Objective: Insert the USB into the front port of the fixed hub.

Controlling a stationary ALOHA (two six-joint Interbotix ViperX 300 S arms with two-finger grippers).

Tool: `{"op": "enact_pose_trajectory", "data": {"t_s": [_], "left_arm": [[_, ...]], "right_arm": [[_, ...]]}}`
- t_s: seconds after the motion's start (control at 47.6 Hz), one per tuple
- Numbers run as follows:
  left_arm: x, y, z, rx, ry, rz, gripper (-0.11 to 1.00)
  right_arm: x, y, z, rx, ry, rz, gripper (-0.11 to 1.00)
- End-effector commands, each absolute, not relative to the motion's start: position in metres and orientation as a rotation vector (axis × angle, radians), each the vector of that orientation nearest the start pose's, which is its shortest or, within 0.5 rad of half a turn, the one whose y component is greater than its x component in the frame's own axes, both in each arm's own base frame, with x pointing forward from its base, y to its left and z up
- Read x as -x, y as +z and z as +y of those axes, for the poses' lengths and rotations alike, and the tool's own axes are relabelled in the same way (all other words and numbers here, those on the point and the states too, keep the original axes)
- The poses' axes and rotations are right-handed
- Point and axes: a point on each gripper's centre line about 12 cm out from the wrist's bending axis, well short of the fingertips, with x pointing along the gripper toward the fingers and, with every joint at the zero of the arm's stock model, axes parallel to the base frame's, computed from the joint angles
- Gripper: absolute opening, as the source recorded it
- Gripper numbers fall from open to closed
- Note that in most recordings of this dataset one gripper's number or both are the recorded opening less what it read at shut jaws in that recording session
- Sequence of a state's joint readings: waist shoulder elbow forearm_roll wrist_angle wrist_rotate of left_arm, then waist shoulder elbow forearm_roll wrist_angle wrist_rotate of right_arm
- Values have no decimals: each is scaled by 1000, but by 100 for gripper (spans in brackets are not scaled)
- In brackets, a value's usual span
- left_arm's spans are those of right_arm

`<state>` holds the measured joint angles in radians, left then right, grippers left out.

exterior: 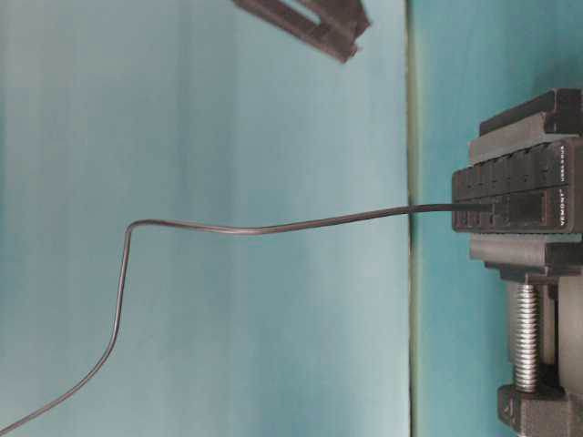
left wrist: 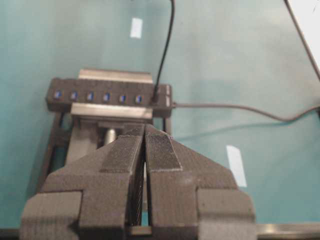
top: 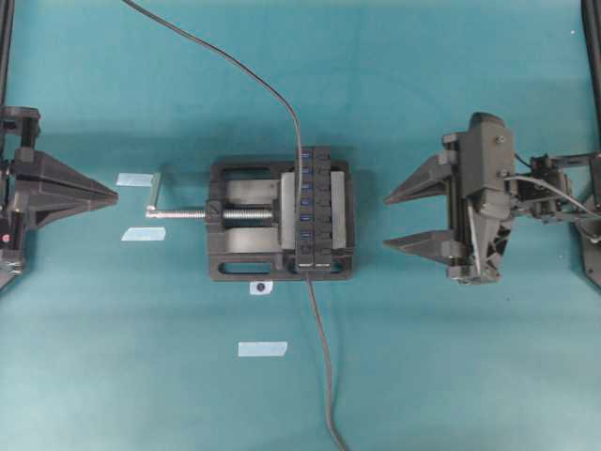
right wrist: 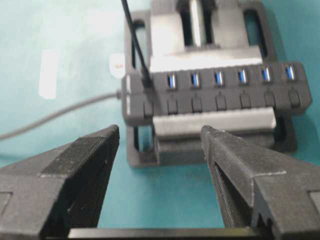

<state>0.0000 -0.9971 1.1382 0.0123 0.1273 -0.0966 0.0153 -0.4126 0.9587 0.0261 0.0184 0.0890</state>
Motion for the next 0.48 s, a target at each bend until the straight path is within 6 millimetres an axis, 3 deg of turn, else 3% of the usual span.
{"op": "enact_pose_trajectory", "data": {"t_s": [0.0,0.462], "left_arm": [[-193,269,0,81,11,262,0],[-193,266,0,82,11,271,0]], "right_arm": [[-289,216,4,-119,-19,526,71],[-278,212,4,-119,-18,514,71]]}}
